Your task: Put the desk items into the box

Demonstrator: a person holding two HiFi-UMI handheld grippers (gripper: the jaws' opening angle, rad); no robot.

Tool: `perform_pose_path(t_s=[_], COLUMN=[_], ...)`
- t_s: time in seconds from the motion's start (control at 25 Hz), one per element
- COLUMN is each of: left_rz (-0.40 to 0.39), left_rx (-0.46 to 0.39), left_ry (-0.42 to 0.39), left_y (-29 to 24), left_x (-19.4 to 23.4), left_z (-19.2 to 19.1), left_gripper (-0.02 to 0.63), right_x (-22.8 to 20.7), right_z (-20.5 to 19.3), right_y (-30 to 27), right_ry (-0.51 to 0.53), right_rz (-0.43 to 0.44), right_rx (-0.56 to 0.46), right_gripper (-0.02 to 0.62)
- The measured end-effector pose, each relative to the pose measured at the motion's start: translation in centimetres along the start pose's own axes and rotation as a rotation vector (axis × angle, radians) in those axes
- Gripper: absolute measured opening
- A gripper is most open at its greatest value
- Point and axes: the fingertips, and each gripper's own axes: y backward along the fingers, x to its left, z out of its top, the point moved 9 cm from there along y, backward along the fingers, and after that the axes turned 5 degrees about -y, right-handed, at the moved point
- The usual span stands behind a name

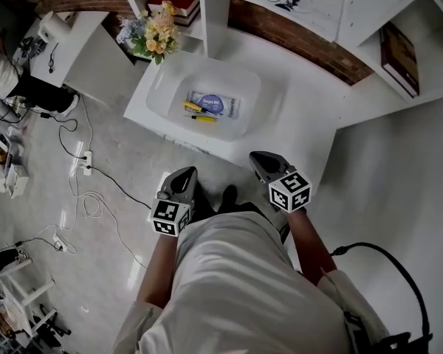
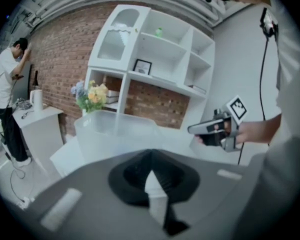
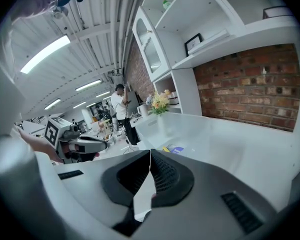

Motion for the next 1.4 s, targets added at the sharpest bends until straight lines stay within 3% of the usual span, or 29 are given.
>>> perform_pose_path(t_s=[0.56,1.4], left_rz=[-0.039,-0.047], left_rx=[0.008,-0.009], left_ry=[-0.041,-0.043], left_y=[1.2,2.3], left_x=[2.4,4.5], left_z=[0.2,0.4], left_gripper=[0.003,0.003], right_x=[2.6,4.3], right_z=[-0.4,0.3], right_y=[-1.0,-2.3], right_ry=[-0.039,-0.052], right_rz=[-0.02,-0.026], right_rx=[-0.073,-0.085], right_gripper=[0.002,0.002])
